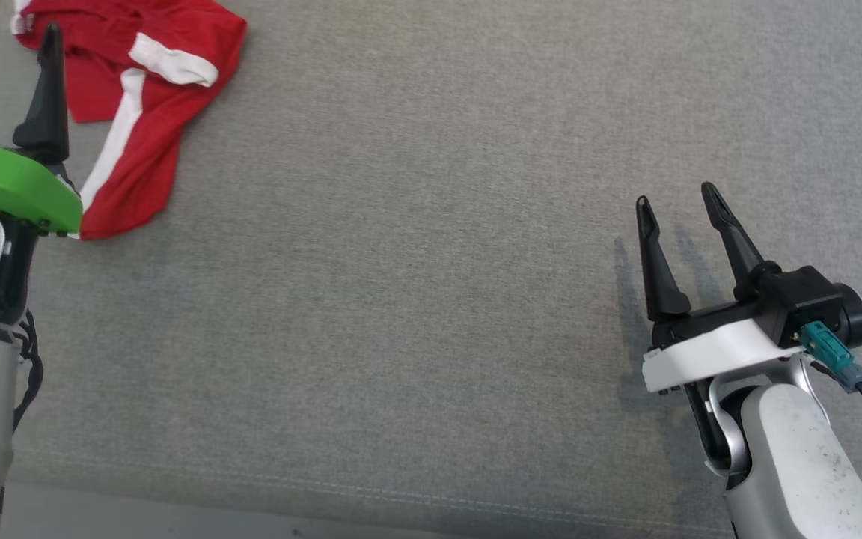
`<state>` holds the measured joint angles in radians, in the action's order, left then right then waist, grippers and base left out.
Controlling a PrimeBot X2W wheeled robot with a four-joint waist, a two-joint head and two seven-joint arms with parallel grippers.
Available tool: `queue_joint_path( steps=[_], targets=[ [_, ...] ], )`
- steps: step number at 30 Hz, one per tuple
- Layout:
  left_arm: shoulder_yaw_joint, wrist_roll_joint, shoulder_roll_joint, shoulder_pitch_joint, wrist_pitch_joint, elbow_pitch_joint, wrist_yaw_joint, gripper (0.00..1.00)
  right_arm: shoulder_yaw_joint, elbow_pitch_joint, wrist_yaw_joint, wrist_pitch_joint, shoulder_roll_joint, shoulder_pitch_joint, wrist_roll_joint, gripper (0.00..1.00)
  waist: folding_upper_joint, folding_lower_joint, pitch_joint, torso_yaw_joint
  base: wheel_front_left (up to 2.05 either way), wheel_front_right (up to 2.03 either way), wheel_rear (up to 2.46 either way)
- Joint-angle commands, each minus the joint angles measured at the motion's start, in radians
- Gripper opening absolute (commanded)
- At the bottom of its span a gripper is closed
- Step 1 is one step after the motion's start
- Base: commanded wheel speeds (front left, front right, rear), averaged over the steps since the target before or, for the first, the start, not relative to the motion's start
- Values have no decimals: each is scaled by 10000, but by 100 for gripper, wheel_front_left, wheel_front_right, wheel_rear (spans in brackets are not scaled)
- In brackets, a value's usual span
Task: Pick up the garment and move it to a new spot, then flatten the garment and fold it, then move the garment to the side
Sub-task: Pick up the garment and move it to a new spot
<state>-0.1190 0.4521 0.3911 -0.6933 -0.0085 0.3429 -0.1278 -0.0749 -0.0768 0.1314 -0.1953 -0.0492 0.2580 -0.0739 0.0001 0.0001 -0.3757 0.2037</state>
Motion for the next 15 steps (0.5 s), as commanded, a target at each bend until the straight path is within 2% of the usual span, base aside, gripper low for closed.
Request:
queue_joint_path(
  steps=[1,6,10,15],
  targets=[
    [-77,248,122,-227,123,124,-29,100,-12,83,-15,-8,-25,183,60,100,-1,-1,-993,-986,0,0,0],
    [-747,1437,913,-1055,801,863,-27,100,-52,254,-15,0,-22,300,107,100,-1,-1,-1504,-1337,0,0,0],
    [-1109,1971,1424,-1523,1076,1384,-28,100,-56,404,-15,-1,-21,386,177,100,-1,-1,-1888,-1527,0,0,0],
    [-1557,2476,1744,-1852,1101,2049,-28,100,-7,573,-15,-50,-22,398,281,100,-1,-1,-2217,-1678,0,0,0]
  ],
)
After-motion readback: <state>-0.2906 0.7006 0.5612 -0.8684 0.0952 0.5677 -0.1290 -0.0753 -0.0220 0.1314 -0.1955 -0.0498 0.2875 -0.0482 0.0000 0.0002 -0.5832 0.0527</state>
